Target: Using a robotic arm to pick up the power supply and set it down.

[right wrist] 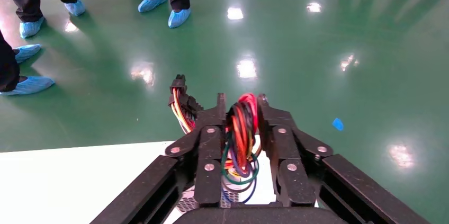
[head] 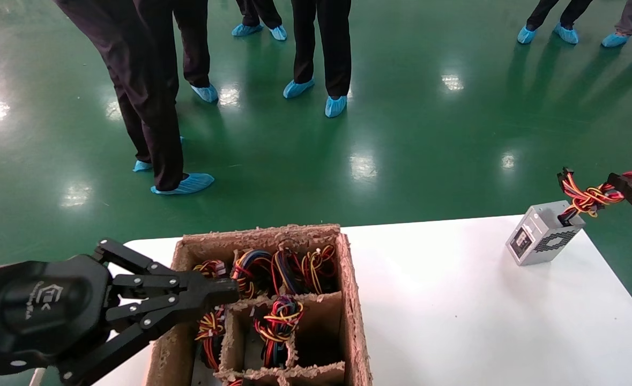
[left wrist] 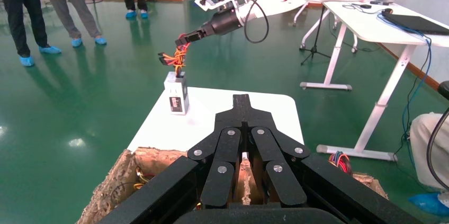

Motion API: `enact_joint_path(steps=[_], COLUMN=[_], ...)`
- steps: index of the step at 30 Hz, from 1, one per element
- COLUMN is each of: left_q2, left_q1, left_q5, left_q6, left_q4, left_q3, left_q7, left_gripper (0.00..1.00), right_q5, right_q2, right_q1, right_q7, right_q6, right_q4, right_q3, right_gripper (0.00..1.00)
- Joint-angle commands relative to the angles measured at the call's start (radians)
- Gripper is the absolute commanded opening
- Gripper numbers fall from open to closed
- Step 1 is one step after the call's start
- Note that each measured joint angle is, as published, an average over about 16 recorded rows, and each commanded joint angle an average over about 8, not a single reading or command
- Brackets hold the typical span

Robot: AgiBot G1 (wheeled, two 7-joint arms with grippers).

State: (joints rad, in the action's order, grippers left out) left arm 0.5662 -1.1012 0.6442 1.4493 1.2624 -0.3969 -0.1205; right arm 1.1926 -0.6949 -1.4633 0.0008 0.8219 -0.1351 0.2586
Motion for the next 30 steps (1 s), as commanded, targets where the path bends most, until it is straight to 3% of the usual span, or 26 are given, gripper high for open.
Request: enact_joint_path(steps=[1, 30], left_q2=[0.0, 0.0], left_q1=[0.0, 0.0], left_q5=[0.0, 0.0], left_q6=[0.0, 0.0], left_q4=[0.0, 0.0], left_q3=[0.0, 0.0], left_q7=[0.0, 0.0], left_gripper=[0.0, 0.0], right_q5=[0.001, 0.005], right_q2=[0.001, 0.015], right_q1=[0.001, 0.04], right_q7=[0.003, 0.093], right_q6=[0.001, 0.031], right_q4=[-0.001, -0.079], right_q3=[0.001, 0.009], right_gripper=[1.0, 1.0])
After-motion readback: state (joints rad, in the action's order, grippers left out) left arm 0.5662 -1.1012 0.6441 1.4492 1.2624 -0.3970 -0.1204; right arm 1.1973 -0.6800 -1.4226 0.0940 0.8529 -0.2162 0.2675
